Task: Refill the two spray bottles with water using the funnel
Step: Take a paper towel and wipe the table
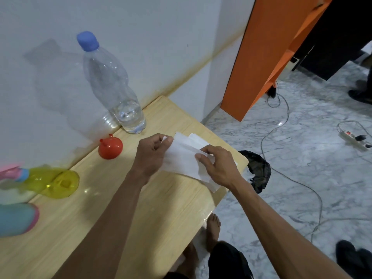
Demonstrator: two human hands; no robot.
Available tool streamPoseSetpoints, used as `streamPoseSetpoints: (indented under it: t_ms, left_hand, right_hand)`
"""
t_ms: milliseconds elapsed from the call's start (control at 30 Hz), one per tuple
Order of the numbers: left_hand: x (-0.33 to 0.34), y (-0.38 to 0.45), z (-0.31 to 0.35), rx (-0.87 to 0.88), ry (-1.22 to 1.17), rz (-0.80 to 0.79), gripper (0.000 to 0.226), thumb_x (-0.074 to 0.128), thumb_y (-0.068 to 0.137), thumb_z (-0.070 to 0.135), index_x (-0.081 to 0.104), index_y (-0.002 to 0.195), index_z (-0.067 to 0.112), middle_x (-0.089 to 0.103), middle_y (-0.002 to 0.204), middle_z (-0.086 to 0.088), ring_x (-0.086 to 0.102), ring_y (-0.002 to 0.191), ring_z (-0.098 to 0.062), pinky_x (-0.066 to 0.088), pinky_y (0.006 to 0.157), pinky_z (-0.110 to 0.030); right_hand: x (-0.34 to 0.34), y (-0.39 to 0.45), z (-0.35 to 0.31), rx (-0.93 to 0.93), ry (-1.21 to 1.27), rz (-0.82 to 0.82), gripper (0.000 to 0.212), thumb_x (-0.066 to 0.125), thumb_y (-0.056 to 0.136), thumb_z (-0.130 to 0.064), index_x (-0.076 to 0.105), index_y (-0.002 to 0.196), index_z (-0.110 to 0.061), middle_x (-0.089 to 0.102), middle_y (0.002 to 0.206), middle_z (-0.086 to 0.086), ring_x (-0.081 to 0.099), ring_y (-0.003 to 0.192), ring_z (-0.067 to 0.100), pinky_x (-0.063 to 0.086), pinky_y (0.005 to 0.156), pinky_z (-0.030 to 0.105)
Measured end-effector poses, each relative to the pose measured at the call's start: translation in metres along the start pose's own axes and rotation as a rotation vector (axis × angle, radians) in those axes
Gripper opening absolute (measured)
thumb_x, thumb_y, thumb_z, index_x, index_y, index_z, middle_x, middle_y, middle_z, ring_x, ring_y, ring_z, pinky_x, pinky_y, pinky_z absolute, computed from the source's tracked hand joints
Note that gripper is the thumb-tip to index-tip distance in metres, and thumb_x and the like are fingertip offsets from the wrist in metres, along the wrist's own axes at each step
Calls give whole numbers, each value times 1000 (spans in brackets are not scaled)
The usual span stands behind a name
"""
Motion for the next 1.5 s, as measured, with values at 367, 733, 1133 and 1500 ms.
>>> streamPoseSetpoints:
  t_ms: [367, 733, 1133, 1500]
  left_hand:
    - [-36, -55, 14, 69, 203, 371, 26, 65, 93, 33, 64, 116, 21, 65, 102, 7, 59, 97, -16, 45, 80, -30]
    - [-76, -108, -25, 183, 487, 474, 21, 71, 91, 24, 76, 109, 17, 75, 110, -3, 71, 95, -17, 57, 86, -34]
    - [-122, -56, -95, 102, 675, 332, 43, 52, 95, 53, 66, 129, 32, 70, 116, -5, 66, 97, -27, 55, 79, -38]
    - [-114, -24, -151, 246, 1091, 203, 53, 31, 99, 53, 59, 136, 27, 62, 125, -8, 52, 109, -30, 48, 80, -42]
  right_hand:
    - [18, -28, -46, 24, 307, 105, 23, 60, 101, -29, 63, 122, -37, 66, 88, -15, 61, 90, -1, 43, 72, 9]
    - [81, -54, -76, -233, 132, 34, 24, 54, 102, -5, 71, 116, -14, 71, 112, -2, 53, 96, -4, 35, 85, -2]
    - [173, -18, -75, -178, 58, 5, 41, 43, 98, -15, 64, 133, -11, 64, 123, 2, 62, 102, 16, 52, 78, 30]
    - [215, -25, -66, -188, -443, 180, 38, 58, 96, -22, 64, 133, -17, 61, 138, 5, 57, 116, 30, 43, 90, 45]
Point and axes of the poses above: each hand's wrist, its own y-axis towards the middle knuckle, its own x-axis out of the palm, z = x × y, the point moved 6 cm from there along y, towards the middle knuckle
